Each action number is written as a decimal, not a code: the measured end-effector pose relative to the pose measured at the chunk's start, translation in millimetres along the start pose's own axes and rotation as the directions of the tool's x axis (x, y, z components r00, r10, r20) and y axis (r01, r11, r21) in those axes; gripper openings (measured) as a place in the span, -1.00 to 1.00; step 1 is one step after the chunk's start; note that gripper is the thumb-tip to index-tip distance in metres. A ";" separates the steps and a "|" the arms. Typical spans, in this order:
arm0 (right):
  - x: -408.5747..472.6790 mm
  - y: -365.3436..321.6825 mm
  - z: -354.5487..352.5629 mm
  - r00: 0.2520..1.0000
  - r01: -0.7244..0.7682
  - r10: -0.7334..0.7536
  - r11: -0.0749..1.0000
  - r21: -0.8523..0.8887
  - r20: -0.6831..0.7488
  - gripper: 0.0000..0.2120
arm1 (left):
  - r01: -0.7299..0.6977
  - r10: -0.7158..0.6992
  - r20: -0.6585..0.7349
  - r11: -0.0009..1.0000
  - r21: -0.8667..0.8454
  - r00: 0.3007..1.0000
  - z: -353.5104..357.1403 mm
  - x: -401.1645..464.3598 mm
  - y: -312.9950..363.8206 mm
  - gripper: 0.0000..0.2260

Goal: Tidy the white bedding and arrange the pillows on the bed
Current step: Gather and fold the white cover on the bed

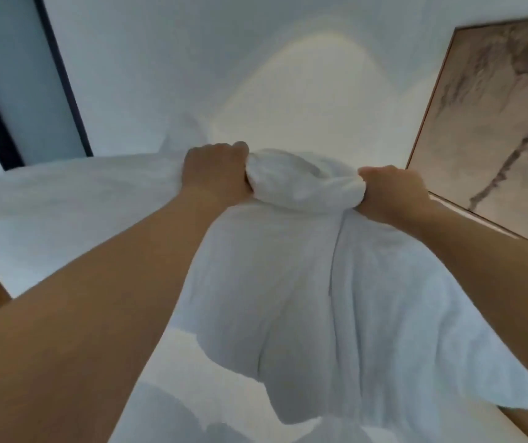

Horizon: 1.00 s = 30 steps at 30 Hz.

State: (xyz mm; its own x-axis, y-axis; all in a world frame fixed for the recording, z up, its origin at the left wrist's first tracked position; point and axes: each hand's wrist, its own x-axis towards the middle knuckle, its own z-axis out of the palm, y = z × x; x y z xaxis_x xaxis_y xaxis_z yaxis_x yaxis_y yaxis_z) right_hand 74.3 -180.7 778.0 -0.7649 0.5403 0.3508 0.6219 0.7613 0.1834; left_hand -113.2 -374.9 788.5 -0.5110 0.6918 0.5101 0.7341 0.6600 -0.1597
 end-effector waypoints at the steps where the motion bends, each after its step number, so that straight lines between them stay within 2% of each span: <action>1: -4.1 -2.1 -0.1 0.998 0.023 -0.023 1.000 0.001 0.052 -0.81 | 0.006 -0.004 0.133 1.000 -0.017 0.991 5.8 -13.8 9.0 -0.81; 2: -10.3 -8.4 4.6 0.983 0.066 -0.066 0.998 0.008 0.172 -0.77 | -0.008 0.007 0.248 1.000 0.002 0.969 18.2 -25.8 12.5 -0.79; 3: -18.2 -13.9 9.9 0.949 0.101 -0.105 0.995 0.027 0.297 -0.73 | -0.007 0.004 0.283 1.000 0.013 0.959 29.6 -35.1 12.4 -0.77; 5: -27.9 -23.2 26.8 0.877 0.129 -0.158 0.987 0.094 0.453 -0.70 | -0.010 0.002 0.228 0.999 0.034 0.974 31.4 -38.8 1.6 -0.77; 7: -26.0 -35.7 32.3 0.859 0.129 -0.197 0.977 0.172 0.473 -0.71 | -0.027 0.011 0.145 0.994 0.107 0.989 32.4 -35.2 -15.9 -0.78; 9: -6.4 -44.2 31.1 0.875 0.110 -0.191 0.973 0.203 0.445 -0.77 | 0.014 -0.046 0.183 0.985 0.171 0.982 45.4 -34.4 -34.9 -0.73; 10: 4.2 -48.0 33.3 0.878 0.105 -0.191 0.972 0.212 0.439 -0.79 | 0.040 -0.092 0.264 0.980 0.197 0.960 56.1 -35.5 -47.0 -0.68; 12: 22.9 -56.8 46.3 0.876 0.114 -0.199 0.970 0.214 0.439 -0.76 | 0.076 -0.207 0.503 0.960 0.269 0.839 83.4 -40.9 -73.1 -0.55; 13: 31.8 -61.8 58.1 0.871 0.123 -0.202 0.972 0.200 0.447 -0.74 | 0.071 -0.245 0.581 0.949 0.306 0.776 101.7 -46.7 -87.9 -0.53; 14: 40.8 -66.5 73.3 0.867 0.143 -0.212 0.973 0.183 0.450 -0.72 | 0.053 -0.254 0.614 0.944 0.326 0.748 120.2 -55.9 -103.5 -0.57; 17: 57.1 -70.7 109.3 0.853 0.192 -0.231 0.973 0.130 0.467 -0.70 | 0.031 -0.196 0.552 0.955 0.295 0.811 153.0 -72.7 -133.1 -0.75; 21: 71.8 -51.1 97.8 0.891 0.213 -0.218 0.975 0.058 0.398 -0.75 | 0.187 -0.218 0.500 0.976 0.111 0.838 157.5 -47.8 -129.1 -0.77; 22: 72.2 -48.9 87.4 0.902 0.243 -0.241 0.969 0.040 0.358 -0.75 | 0.200 -0.219 0.492 0.976 0.090 0.843 161.1 -41.4 -121.8 -0.69; 24: 65.9 -51.8 67.5 0.902 0.304 -0.297 0.952 0.025 0.315 -0.77 | 0.061 -0.077 0.454 0.997 0.049 0.888 164.0 -31.2 -89.8 -0.28; 25: 60.7 -55.1 58.7 0.894 0.337 -0.323 0.941 0.010 0.312 -0.82 | -0.042 0.040 0.381 0.999 -0.002 0.924 163.3 -24.9 -68.9 -0.04; 26: 55.0 -56.7 52.3 0.884 0.363 -0.344 0.932 -0.001 0.316 -0.86 | -0.128 0.132 0.304 0.991 -0.031 0.944 160.4 -18.3 -46.7 0.11; 27: 48.4 -56.3 46.0 0.879 0.377 -0.358 0.926 0.001 0.315 -0.89 | -0.179 0.184 0.231 0.983 -0.042 0.956 157.3 -11.1 -25.2 0.14; 28: 42.2 -52.6 39.8 0.880 0.378 -0.360 0.926 0.004 0.309 -0.91 | -0.174 0.185 0.202 0.982 -0.071 0.962 156.0 -4.0 -7.6 0.07; 29: 36.8 -45.7 33.6 0.890 0.365 -0.350 0.931 0.005 0.292 -0.91 | -0.108 0.136 0.209 0.984 -0.140 0.968 154.6 3.7 4.8 -0.12; 30: 32.1 -35.6 29.0 0.907 0.341 -0.329 0.940 -0.001 0.265 -0.89 | -0.001 0.059 0.226 0.969 -0.249 0.972 149.9 10.4 13.3 -0.41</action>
State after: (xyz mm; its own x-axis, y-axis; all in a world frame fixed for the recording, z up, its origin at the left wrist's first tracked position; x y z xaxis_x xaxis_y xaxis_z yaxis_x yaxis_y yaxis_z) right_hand 22.8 -180.1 756.2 -0.9424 0.3340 0.0148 0.3235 0.8997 0.2932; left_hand -175.8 -315.1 665.0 -0.5544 0.7780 0.2955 0.8229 0.5656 0.0547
